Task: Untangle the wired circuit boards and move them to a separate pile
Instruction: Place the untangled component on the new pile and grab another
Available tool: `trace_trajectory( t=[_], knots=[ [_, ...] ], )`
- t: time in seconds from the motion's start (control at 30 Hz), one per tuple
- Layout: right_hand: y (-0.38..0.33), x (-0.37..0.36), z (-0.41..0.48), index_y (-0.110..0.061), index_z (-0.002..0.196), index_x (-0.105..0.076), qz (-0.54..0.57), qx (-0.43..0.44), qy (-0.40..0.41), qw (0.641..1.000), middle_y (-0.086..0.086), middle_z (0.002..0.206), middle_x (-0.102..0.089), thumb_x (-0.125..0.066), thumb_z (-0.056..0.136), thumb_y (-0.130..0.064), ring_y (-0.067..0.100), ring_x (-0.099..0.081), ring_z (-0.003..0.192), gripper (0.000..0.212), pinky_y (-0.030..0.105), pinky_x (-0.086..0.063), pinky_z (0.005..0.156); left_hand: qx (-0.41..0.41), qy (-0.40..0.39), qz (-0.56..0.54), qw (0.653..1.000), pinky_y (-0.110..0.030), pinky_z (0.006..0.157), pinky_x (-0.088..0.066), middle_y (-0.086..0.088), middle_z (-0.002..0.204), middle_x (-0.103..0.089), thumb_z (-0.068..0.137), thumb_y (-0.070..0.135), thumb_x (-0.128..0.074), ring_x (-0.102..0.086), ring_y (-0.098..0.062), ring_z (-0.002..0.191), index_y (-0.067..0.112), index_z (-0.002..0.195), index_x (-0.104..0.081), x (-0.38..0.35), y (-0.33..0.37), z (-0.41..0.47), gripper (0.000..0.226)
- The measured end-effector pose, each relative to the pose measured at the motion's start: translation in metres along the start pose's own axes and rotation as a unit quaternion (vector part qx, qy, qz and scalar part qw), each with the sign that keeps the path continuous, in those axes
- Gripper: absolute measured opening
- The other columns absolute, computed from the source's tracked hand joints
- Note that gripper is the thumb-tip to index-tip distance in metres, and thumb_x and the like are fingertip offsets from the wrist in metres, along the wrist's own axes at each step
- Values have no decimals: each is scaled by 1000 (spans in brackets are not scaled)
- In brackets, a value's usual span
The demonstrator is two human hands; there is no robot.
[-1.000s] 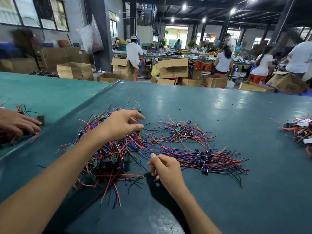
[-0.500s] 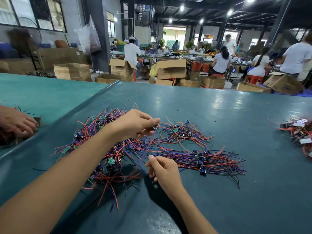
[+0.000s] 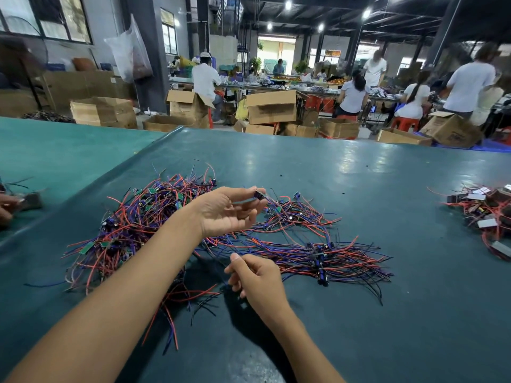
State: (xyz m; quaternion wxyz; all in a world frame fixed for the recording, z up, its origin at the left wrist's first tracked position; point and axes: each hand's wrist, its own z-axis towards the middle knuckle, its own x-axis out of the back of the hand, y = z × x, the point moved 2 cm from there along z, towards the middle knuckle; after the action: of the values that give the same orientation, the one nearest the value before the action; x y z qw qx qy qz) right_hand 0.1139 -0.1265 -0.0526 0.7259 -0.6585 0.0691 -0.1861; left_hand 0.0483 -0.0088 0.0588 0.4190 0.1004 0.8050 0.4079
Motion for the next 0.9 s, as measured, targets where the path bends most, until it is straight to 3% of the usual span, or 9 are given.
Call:
trace_trajectory(
  t=[0.23,0.47,0.57,0.63,0.7,0.77,0.8,0.87,0.9],
  knots=[
    [-1,0,0,-16,72,-72,1,-3,-2,1000,3,60,-67,-57,97,-38,12,-59,53,37,27,-43,50,-19,11,-21,1000,-30,63,-62,-22,95,-73,78,10,-76,-74,-22,79,-4,79,-73,-5,-6,7,14],
    [-1,0,-1,-17,72,-71,9,-7,-4,1000,1,59,-66,-56,96,-38,12,-58,52,36,24,-42,49,-31,27,-131,991,-38,71,-63,-24,83,-70,95,7,-64,-75,-29,73,-11,89,-63,-22,-8,23,19],
    [-2,0,-1,-17,71,-71,2,-6,-7,1000,0,58,-65,-56,98,-36,11,-57,52,36,24,-43,49,-63,38,-157,985,-38,88,-59,-28,94,-70,100,11,-58,-67,-36,113,-13,96,-59,-29,-6,41,25],
    [-1,0,-2,-18,71,-71,0,-5,-6,1000,0,58,-65,-57,98,-36,11,-57,52,36,25,-43,49,-60,77,-109,989,-38,113,-41,-32,132,-55,105,20,-50,-49,-42,134,-15,117,-53,-21,-6,50,37],
    [1,1,-4,-18,72,-71,0,6,-2,1000,-1,57,-64,-57,98,-37,11,-57,52,35,25,-43,49,-54,105,-37,992,-44,117,-33,-32,151,-37,107,23,-45,-43,-45,138,-13,131,-46,-4,-10,49,43],
    [0,1,-2,-20,71,-70,-6,12,0,1000,-1,56,-64,-56,96,-40,10,-57,50,35,24,-42,50,-71,154,60,984,-46,110,-44,-30,145,-43,106,18,-50,-50,-44,131,-10,134,-47,17,-10,42,40],
    [0,0,-1,-23,70,-71,-14,13,-2,1000,-1,56,-65,-55,95,-42,10,-57,50,35,23,-42,51,-96,191,129,968,-43,101,-51,-28,134,-51,104,13,-54,-58,-42,119,-7,127,-53,28,-9,34,30],
    [-1,0,1,-27,69,-71,-26,15,-7,1000,-1,57,-65,-54,93,-46,10,-57,51,35,23,-43,53,-164,232,277,918,-37,88,-56,-17,111,-61,100,7,-58,-66,-32,96,1,102,-64,47,-3,17,9],
    [-1,-1,1,-27,69,-70,-30,15,-10,999,-1,58,-65,-53,92,-48,10,-57,51,36,23,-43,53,-205,240,359,878,-37,87,-58,-13,106,-66,99,9,-60,-68,-27,92,4,99,-68,56,1,5,9]
  ],
)
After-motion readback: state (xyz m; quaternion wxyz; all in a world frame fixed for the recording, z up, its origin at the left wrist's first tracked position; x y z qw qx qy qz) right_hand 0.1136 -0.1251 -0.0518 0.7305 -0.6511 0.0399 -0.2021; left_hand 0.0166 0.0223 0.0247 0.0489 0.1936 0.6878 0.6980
